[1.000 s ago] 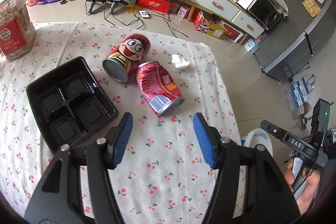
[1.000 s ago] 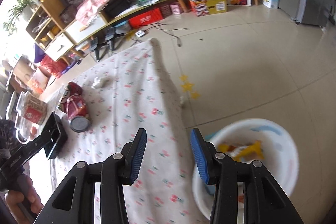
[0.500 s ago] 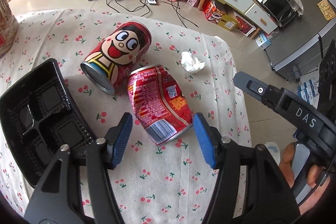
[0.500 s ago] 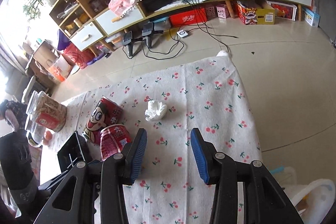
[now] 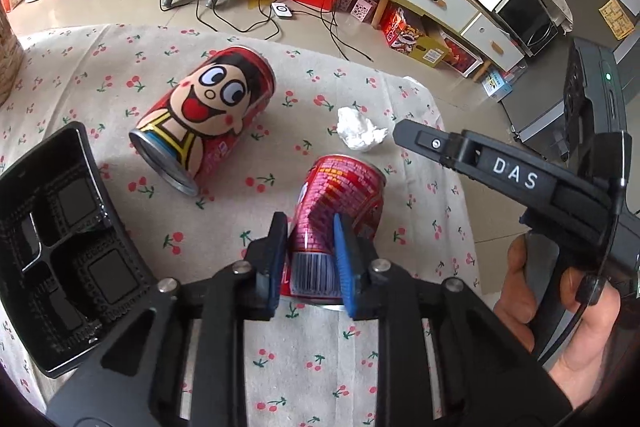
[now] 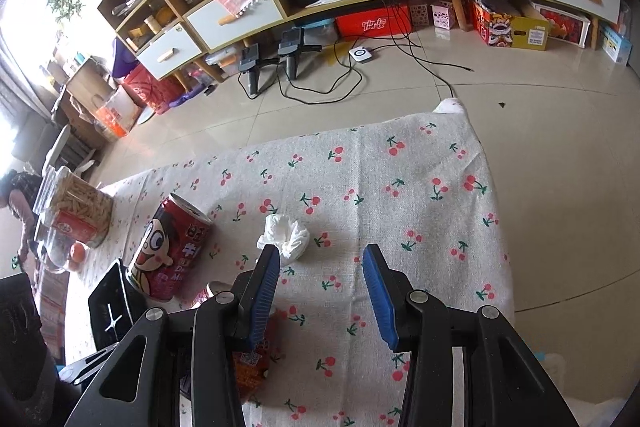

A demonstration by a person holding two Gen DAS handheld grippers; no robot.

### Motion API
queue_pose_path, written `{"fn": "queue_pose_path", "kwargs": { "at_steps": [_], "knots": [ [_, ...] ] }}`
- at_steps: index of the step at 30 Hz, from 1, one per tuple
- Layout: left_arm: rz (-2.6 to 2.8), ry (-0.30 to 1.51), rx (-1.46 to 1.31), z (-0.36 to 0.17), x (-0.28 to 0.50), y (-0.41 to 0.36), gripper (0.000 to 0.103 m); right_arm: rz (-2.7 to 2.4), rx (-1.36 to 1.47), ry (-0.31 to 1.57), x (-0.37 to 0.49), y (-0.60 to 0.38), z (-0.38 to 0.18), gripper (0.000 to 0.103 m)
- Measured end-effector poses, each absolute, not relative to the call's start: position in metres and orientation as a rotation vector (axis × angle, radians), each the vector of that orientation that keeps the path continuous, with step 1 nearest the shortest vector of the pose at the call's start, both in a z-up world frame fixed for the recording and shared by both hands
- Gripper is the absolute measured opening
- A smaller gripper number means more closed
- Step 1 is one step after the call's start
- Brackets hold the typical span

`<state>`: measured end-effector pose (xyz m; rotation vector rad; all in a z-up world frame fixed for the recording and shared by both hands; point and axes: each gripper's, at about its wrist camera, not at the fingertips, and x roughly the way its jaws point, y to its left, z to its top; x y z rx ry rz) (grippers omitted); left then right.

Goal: Collect trash
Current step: 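Grasp the crushed red can with the left tool while the right tool grasps the white tissue, then lift the red can and tissue and carry both over the white basin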

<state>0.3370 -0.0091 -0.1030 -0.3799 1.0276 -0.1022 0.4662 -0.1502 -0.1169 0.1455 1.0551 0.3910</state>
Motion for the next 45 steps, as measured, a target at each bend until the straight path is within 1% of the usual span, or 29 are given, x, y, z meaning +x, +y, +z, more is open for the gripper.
{"fn": "queue_pose_path", "kwargs": {
  "at_steps": [3,5,15,17,18,19,20,22,24,25,36,45],
  "knots": [
    [-0.146,1.058,-0.376,-0.104,0.341,-0.012,0.029,0.421,0.160,1.057,0.471,-0.147,-0.119,0.045],
    [-0.141,1.080,-0.375,-0.108,0.344,-0.015,0.037,0.433,0.163,1.065,0.474,-0.143,-0.122,0.045],
    [-0.170,1.059,-0.283,-0.106,0.342,-0.029,0.040,0.460,0.142,1.071,0.480,-0.127,-0.132,0.043],
    [-0.182,1.087,-0.303,-0.111,0.345,-0.028,0.046,0.457,0.128,1.070,0.480,-0.124,-0.134,0.042],
    [-0.186,1.115,-0.318,-0.114,0.347,-0.030,0.045,0.458,0.124,1.070,0.480,-0.123,-0.135,0.040],
    [-0.180,1.133,-0.319,-0.118,0.348,-0.030,0.046,0.463,0.124,1.070,0.480,-0.122,-0.135,0.034],
    [-0.176,1.113,-0.303,-0.117,0.347,-0.031,0.046,0.467,0.124,1.072,0.480,-0.120,-0.136,0.029],
    [-0.148,1.092,-0.259,-0.114,0.344,-0.033,0.045,0.470,0.109,1.075,0.478,-0.117,-0.137,0.017],
    [-0.137,1.086,-0.261,-0.114,0.342,-0.031,0.045,0.466,0.075,1.074,0.475,-0.115,-0.139,0.011],
    [-0.133,1.085,-0.259,-0.114,0.341,-0.030,0.045,0.468,0.065,1.072,0.473,-0.115,-0.139,0.010],
    [-0.058,1.012,-0.086,-0.099,0.321,-0.037,0.045,0.454,-0.015,1.048,0.453,-0.122,-0.130,0.008],
    [-0.053,0.988,-0.060,-0.093,0.294,-0.039,0.045,0.415,-0.095,1.012,0.417,-0.135,-0.108,0.007]
  ]
}}
